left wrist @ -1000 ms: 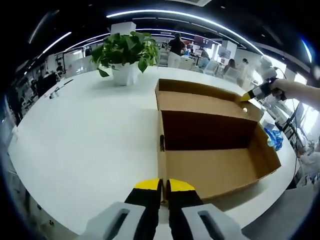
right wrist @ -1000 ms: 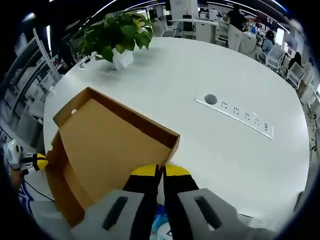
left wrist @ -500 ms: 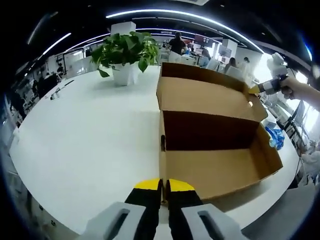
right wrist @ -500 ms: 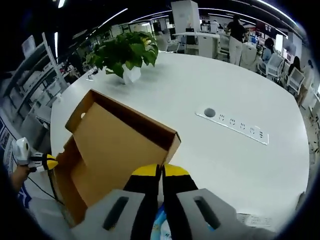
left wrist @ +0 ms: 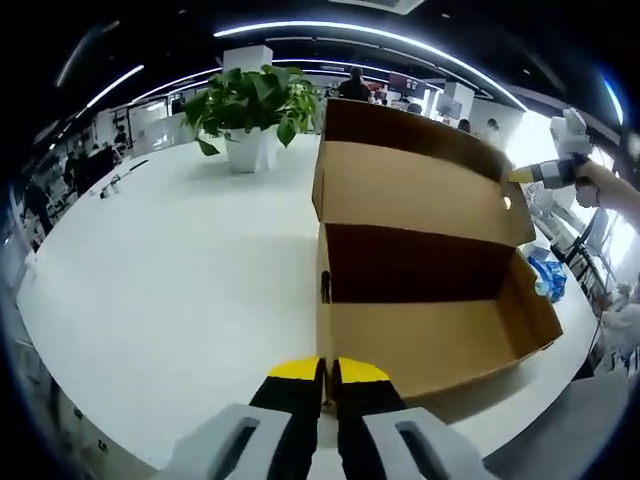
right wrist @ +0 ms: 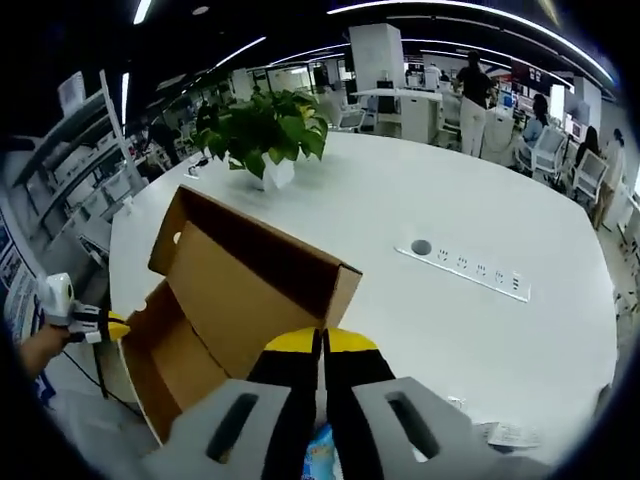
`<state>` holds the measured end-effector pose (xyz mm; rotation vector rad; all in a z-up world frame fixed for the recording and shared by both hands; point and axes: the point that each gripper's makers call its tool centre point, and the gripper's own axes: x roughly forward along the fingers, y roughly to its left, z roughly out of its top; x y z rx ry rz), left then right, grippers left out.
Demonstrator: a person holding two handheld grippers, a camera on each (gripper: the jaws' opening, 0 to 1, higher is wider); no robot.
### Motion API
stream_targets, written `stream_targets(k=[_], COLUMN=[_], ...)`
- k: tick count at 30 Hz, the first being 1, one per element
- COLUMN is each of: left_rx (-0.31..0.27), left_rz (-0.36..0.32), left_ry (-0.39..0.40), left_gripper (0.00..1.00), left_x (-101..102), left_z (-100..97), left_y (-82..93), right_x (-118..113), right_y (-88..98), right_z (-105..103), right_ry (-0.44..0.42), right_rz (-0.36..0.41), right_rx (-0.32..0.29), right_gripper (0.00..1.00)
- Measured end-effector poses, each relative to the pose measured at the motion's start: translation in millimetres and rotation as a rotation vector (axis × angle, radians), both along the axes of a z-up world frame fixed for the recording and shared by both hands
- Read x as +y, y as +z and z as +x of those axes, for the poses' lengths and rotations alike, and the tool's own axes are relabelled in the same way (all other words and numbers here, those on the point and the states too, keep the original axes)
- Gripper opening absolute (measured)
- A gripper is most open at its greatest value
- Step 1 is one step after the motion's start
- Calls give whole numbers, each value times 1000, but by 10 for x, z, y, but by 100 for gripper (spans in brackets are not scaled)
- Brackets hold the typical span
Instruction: Operate the shoe box by opening the lid, removing the specified soft item, and placing it in the target area until the item is outside and the box remains undamaged.
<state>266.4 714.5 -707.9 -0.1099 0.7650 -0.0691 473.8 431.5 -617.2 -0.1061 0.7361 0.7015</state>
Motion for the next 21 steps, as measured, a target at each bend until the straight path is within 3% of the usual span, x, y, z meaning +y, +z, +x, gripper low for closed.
stream_targets(k=[21], left_rx=[-21], left_rz=[-12], left_ry=[-8], left_gripper=[4], left_x=[-18], left_z=[-27], left_y=[14], right_x=[-15], right_y=[262], right_z=[-482], right_ry=[-25], right_rz=[62], right_rx=[-142], right_gripper=[0])
